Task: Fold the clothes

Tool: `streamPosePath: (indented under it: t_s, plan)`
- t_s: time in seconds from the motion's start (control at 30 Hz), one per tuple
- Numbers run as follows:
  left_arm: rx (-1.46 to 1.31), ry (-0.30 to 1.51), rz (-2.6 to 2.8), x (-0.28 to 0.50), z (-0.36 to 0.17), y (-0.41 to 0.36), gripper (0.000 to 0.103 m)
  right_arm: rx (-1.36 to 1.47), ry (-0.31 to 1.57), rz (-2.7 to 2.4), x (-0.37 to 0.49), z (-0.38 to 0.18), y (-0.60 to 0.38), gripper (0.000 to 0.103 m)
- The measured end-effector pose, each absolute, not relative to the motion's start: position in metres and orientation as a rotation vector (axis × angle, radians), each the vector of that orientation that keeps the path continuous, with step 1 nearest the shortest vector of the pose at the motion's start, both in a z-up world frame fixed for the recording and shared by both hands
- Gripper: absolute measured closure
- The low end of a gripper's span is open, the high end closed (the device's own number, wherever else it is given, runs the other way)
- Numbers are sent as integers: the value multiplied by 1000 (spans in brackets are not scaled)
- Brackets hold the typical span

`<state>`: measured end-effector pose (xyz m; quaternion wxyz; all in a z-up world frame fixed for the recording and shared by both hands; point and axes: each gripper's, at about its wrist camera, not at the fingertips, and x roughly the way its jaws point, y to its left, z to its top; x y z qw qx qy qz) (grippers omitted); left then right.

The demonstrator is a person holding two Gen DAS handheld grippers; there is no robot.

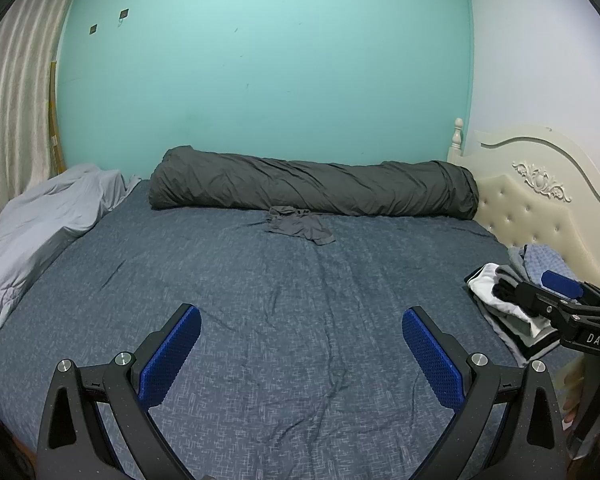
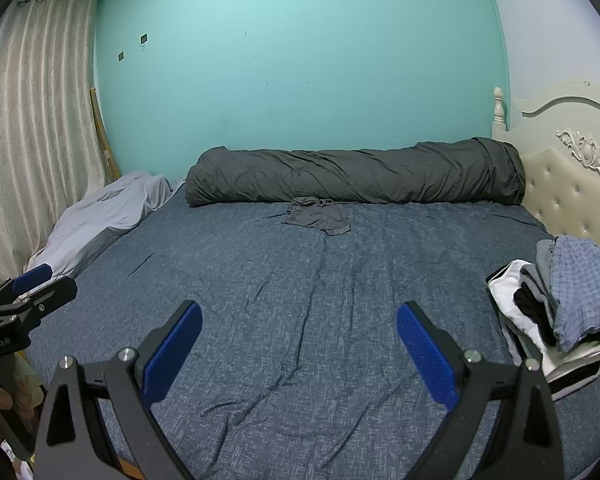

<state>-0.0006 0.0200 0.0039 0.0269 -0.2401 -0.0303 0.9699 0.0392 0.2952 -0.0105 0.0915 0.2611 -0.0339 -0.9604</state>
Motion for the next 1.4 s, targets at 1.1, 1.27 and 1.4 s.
streamPosePath:
  t_s: [1.1,1.27,1.4]
  plan:
    - [-727,-86,2979,-10,5,22,0,779,-89,-2855,34,-13,298,4]
    - [-738,-118,2959,-21,-1,21,0,797,-90,-2855,25,-19,301,4]
    - [-755,-123,2954,-35,-9,21,0,821,-87,-2854,14,-28,301,4]
